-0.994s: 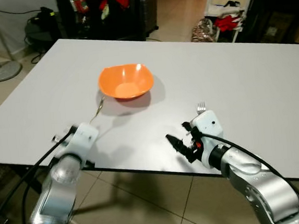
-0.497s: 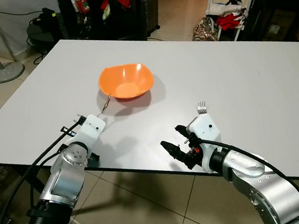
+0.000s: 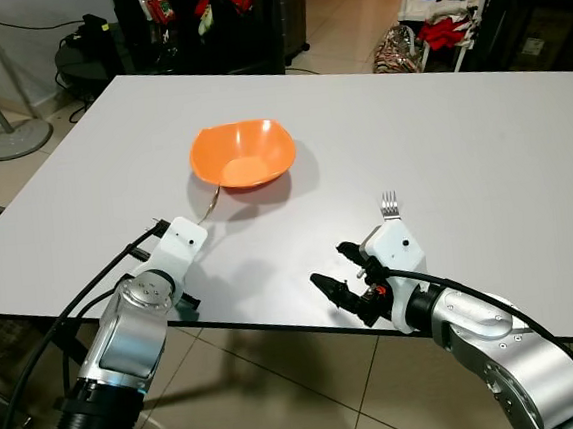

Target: Setting the table

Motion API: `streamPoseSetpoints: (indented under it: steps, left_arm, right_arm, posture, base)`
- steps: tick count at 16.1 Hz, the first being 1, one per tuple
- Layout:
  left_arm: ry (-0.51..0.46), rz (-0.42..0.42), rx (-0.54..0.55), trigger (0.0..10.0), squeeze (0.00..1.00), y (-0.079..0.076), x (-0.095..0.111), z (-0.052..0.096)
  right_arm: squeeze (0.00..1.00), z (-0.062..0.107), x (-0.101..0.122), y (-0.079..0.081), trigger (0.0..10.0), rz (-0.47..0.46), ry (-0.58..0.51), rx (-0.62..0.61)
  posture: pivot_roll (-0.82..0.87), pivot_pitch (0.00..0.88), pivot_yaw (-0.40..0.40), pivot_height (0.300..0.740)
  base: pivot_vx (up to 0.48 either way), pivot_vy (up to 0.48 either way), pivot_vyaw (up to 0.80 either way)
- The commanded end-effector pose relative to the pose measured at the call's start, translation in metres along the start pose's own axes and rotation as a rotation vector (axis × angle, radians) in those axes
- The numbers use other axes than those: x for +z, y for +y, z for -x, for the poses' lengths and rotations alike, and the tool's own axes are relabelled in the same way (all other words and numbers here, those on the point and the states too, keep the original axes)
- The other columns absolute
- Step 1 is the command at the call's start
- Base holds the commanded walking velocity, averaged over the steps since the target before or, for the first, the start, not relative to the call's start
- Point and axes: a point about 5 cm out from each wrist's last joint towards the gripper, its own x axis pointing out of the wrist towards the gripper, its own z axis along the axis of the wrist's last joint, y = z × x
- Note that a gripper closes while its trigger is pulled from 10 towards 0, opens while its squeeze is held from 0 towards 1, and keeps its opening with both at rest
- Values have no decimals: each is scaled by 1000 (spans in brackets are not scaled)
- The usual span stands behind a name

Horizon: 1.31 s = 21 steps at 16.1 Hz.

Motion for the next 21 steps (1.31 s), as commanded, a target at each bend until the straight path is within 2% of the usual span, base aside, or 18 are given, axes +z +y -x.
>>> streamPoseSetpoints:
  steps: [1, 3, 5, 6, 10, 20, 21]
  left_arm:
    - [25, 16, -47, 10000, 0, -6, -2, -1]
    - [44, 41, -82, 10000, 0, -10, -1, -2]
    - [40, 51, -87, 10000, 196, -10, 2, -2]
    - [40, 54, -86, 10000, 345, -9, 2, -2]
    - [39, 94, -84, 10000, 369, -7, 6, -2]
    - [38, 112, -90, 10000, 380, -6, 7, -1]
    - [37, 112, -91, 10000, 553, -5, 7, -1]
  right_arm:
    - [0, 3, 6, 2, 10000, 14, -25, 10]
    - [0, 3, 5, 3, 10000, 21, -21, 13]
    - [0, 3, 7, 2, 10000, 25, -28, 14]
    - [0, 3, 8, 1, 10000, 27, -29, 13]
    - [0, 1, 7, 3, 10000, 26, -30, 15]
    - [0, -1, 5, 3, 10000, 32, -23, 10]
    - [0, -1, 5, 3, 10000, 33, -23, 10]
  posture:
    - [-9, 33, 37, 740]
    - [-10, 31, 38, 740]
    - [-11, 29, 38, 740]
    - [-11, 29, 38, 740]
    - [-4, 29, 34, 740]
    - [1, 29, 41, 740]
    - [1, 30, 41, 740]
  base:
    - [0, 0, 0]
    - [0, 0, 0]
    - [0, 0, 0]
    - [0, 0, 0]
    - [0, 0, 0]
    - [0, 0, 0]
    - [0, 0, 0]
